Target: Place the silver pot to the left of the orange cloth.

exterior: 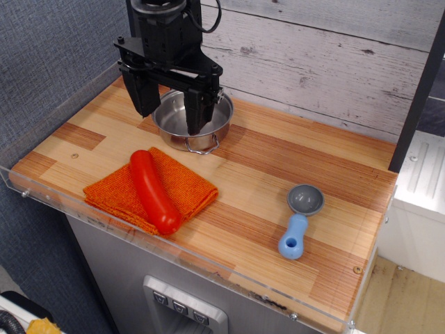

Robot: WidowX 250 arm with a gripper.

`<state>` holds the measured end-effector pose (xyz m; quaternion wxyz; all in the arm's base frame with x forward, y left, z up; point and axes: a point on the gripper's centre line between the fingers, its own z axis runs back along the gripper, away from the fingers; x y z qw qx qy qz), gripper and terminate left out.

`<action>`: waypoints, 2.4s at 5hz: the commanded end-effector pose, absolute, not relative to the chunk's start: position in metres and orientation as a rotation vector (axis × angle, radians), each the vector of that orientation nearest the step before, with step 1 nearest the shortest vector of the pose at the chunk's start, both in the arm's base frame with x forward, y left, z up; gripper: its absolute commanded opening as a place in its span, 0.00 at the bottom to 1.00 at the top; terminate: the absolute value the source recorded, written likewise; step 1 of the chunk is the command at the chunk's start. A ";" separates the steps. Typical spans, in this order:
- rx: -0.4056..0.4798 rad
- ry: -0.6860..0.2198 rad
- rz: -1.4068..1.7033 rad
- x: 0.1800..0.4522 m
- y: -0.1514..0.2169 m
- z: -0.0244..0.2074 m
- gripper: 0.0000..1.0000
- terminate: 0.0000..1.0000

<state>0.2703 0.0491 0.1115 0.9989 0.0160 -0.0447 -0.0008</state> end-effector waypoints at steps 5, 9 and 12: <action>-0.007 -0.137 0.003 0.366 0.068 0.062 1.00 0.00; -0.009 -0.110 0.008 0.373 0.061 0.031 0.00 0.00; -0.075 -0.248 0.028 0.371 0.066 0.076 0.00 0.00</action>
